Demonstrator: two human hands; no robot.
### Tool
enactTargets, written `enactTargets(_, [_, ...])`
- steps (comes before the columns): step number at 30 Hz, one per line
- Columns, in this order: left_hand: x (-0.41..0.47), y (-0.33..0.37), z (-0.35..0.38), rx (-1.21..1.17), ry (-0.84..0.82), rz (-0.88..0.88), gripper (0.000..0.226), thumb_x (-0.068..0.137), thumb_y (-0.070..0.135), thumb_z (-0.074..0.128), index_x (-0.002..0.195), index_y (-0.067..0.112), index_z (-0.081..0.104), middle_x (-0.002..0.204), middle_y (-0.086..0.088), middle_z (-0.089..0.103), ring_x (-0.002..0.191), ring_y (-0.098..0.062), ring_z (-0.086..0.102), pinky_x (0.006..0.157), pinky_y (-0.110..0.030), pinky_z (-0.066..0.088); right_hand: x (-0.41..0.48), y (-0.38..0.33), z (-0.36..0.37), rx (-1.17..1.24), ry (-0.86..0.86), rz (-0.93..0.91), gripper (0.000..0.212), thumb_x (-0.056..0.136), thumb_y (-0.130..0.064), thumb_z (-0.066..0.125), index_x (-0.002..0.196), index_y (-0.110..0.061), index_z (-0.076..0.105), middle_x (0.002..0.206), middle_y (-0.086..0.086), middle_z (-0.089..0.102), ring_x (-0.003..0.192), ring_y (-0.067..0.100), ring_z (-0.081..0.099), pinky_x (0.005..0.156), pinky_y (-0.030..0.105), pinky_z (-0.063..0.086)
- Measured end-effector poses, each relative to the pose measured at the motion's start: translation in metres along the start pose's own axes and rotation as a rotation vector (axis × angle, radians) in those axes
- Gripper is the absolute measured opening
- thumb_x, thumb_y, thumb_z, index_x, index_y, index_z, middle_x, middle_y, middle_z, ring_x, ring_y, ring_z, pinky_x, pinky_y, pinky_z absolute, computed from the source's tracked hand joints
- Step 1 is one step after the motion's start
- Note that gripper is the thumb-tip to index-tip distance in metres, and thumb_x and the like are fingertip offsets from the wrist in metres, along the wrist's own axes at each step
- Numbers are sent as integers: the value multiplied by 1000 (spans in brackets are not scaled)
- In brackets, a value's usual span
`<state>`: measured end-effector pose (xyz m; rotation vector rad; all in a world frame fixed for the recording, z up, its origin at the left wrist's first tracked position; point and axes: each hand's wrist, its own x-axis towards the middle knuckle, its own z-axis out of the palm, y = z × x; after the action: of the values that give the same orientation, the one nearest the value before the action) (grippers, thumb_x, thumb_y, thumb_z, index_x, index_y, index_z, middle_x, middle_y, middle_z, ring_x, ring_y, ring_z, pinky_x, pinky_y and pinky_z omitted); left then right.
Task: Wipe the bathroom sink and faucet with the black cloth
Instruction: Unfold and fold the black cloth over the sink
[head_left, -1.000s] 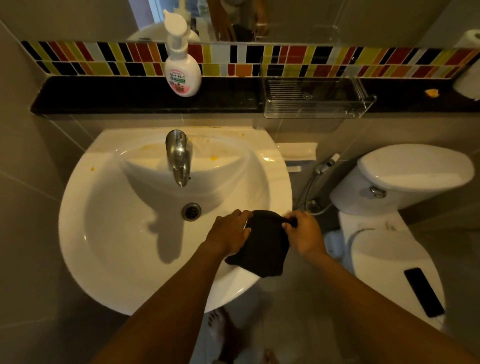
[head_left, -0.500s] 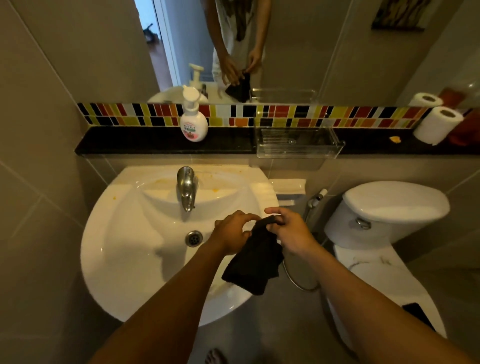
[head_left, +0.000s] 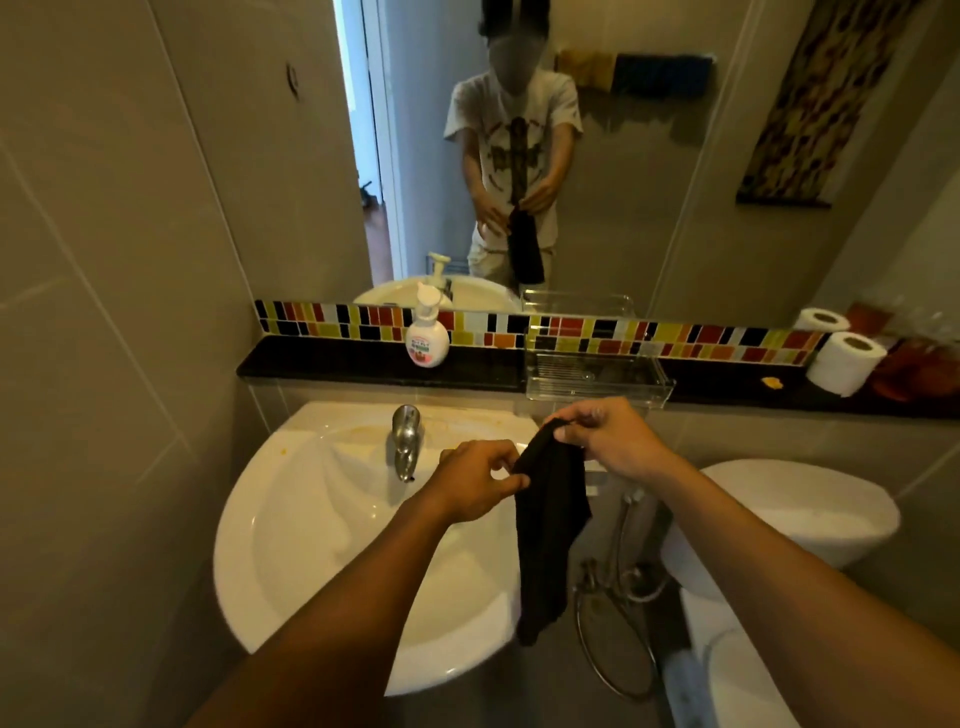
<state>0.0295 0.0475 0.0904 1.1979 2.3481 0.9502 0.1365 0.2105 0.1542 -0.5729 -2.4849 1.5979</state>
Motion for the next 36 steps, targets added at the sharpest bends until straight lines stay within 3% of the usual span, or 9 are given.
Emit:
enactTargets(7, [-22, 11, -21, -108, 38, -59, 9, 82, 20, 65, 88, 23, 59, 76, 2, 61, 70, -15, 60, 75, -43, 56, -18, -48, -44, 47, 102, -122, 22, 90, -3, 57, 101, -17, 70, 102, 1, 69, 102, 13, 63, 92, 34, 51])
enactTargets(10, [-30, 20, -27, -103, 106, -39, 12, 84, 16, 62, 95, 19, 63, 74, 2, 61, 72, -14, 60, 74, -35, 54, -24, -54, -50, 36, 104, -167, 24, 90, -5, 59, 93, -25, 72, 99, -1, 70, 102, 14, 63, 92, 38, 52])
enactTargets(12, [-35, 28, -32, -65, 145, -13, 8, 86, 15, 58, 89, 17, 65, 72, 3, 59, 72, -10, 56, 73, -29, 50, -26, -53, -52, 23, 146, -182, 24, 90, -7, 59, 91, -27, 72, 100, -1, 70, 104, 17, 63, 93, 41, 51])
enactTargets(15, [-41, 36, -45, -55, 233, -10, 10, 87, 18, 56, 82, 16, 64, 77, -4, 62, 74, -12, 58, 73, -34, 51, -28, -48, -59, 36, 238, -176, 23, 89, -6, 60, 92, -25, 73, 102, 0, 69, 106, 19, 61, 96, 45, 50])
enactTargets(18, [-46, 44, -61, -71, 274, -5, 12, 90, 21, 51, 89, 19, 62, 77, -5, 63, 69, -15, 58, 67, -34, 49, -35, -41, -62, 19, 276, -163, 19, 90, -9, 60, 99, -21, 72, 103, 1, 68, 105, 19, 61, 95, 47, 51])
enactTargets(23, [-54, 56, -76, -81, 250, -12, 14, 94, 18, 47, 99, 21, 60, 87, -6, 64, 77, -19, 62, 69, -34, 52, -42, -36, -60, 27, 318, -184, 16, 91, -10, 59, 95, -22, 69, 100, 2, 67, 101, 18, 61, 88, 41, 52])
enactTargets(31, [-62, 62, -87, 141, 142, -77, 23, 87, 7, 55, 107, 15, 65, 92, 0, 59, 82, -12, 59, 68, -22, 48, -44, -28, -61, 45, 400, -154, 15, 93, -12, 56, 105, -15, 66, 100, 2, 63, 96, 14, 58, 67, 23, 45])
enactTargets(36, [-59, 65, -79, 70, 179, -80, 19, 87, 8, 54, 98, 14, 67, 90, -7, 65, 82, -21, 63, 70, -31, 54, -43, -13, -64, 43, 452, -123, 15, 93, -12, 56, 103, -15, 67, 103, 3, 66, 100, 19, 59, 82, 35, 48])
